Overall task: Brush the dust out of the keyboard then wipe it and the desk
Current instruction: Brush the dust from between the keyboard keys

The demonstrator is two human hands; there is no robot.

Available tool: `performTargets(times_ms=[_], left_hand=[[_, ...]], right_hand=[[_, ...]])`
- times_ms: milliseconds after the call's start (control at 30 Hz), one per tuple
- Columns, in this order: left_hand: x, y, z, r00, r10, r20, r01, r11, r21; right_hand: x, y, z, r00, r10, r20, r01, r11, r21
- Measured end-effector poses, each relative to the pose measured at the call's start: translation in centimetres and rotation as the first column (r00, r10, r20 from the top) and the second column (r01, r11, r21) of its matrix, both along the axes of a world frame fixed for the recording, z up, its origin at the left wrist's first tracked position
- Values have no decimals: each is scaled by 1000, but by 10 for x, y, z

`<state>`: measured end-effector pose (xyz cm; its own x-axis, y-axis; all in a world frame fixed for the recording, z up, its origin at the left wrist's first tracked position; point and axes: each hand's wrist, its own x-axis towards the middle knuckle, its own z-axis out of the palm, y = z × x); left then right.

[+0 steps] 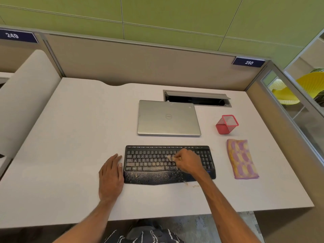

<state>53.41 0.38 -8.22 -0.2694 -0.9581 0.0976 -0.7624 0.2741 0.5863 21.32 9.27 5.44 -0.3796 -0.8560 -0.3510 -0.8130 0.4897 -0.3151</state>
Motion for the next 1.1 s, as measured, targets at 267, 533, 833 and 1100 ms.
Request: performTargets(times_ms=[267,533,833,1100], left_hand=[[0,-1,-1,1000,1,5,-1,1000,2],[0,0,1,1000,3,4,-3,1000,3],[-1,0,2,1000,6,2,-6,1000,3],[-1,0,2,1000,6,7,-6,1000,12]], right_hand=[[-20,0,19,977,89,-192,-88,996,12],[2,-10,4,956,244,-165,-242,970,36],[-18,-7,9,961,190,-202,-189,982,22],[1,-11,-1,952,269,-147,-268,963,30]])
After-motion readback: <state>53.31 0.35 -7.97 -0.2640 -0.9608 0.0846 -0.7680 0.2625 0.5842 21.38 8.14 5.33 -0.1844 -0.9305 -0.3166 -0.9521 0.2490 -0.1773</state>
